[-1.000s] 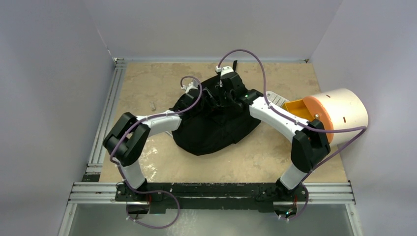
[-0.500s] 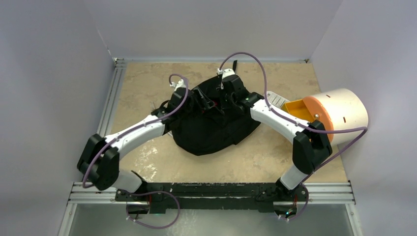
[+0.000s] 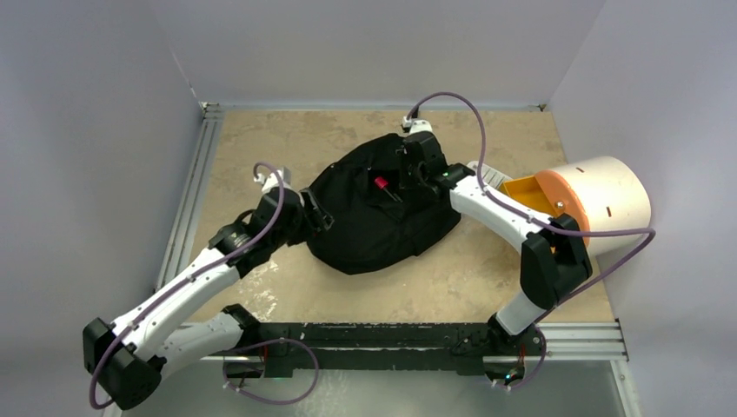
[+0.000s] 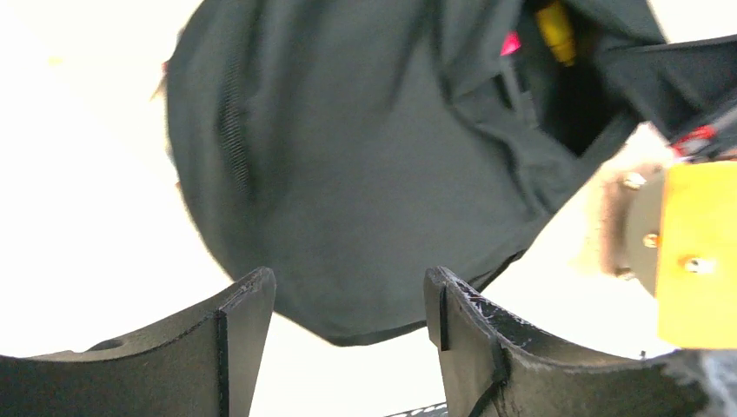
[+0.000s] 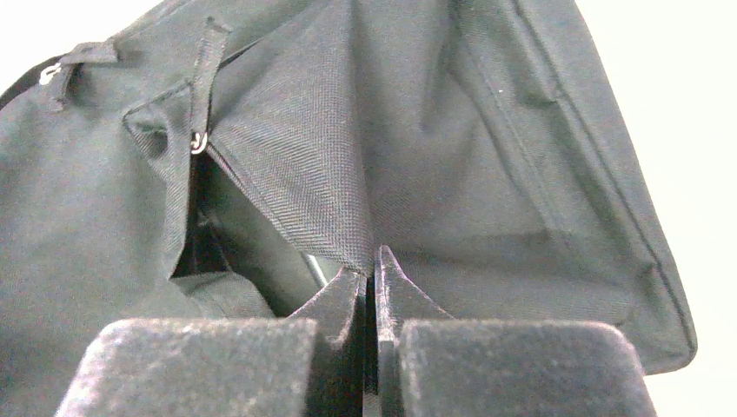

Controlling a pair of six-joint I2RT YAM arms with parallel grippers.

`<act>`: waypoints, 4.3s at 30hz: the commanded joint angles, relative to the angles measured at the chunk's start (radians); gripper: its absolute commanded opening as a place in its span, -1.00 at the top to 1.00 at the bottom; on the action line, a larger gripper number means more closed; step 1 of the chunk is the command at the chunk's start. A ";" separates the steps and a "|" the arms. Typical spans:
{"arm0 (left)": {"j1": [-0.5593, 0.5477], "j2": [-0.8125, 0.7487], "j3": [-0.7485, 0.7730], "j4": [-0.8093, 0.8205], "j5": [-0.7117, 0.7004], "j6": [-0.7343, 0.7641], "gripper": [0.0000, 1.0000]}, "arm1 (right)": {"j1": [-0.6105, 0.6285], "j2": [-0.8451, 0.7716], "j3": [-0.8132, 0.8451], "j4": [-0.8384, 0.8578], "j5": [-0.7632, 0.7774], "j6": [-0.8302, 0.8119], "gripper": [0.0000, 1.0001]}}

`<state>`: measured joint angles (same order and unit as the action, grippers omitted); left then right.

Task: Pack the student bag
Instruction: Place the stationery in the student bag, then pick up the stationery from the center of the board, then place the stationery in the student bag.

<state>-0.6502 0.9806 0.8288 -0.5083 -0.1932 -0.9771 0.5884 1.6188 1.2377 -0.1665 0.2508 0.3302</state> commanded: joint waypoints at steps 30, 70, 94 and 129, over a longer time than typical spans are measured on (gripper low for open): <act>0.317 0.468 0.225 0.001 0.061 0.340 -0.16 | -0.071 -0.181 -0.111 0.045 -0.201 -0.067 1.00; 0.343 0.882 0.376 0.013 0.009 0.387 0.66 | -0.071 -0.177 -0.122 0.042 -0.227 -0.054 1.00; 0.251 0.451 0.399 -0.073 0.230 0.268 1.00 | -0.071 -0.187 -0.126 0.054 -0.231 -0.034 1.00; -0.025 0.990 0.802 0.241 0.470 0.109 1.00 | -0.071 -0.219 -0.135 0.087 -0.243 -0.016 1.00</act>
<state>-0.6769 1.9228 1.5375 -0.3218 0.2813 -0.8562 0.5137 1.4513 1.0981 -0.1520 0.0536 0.2947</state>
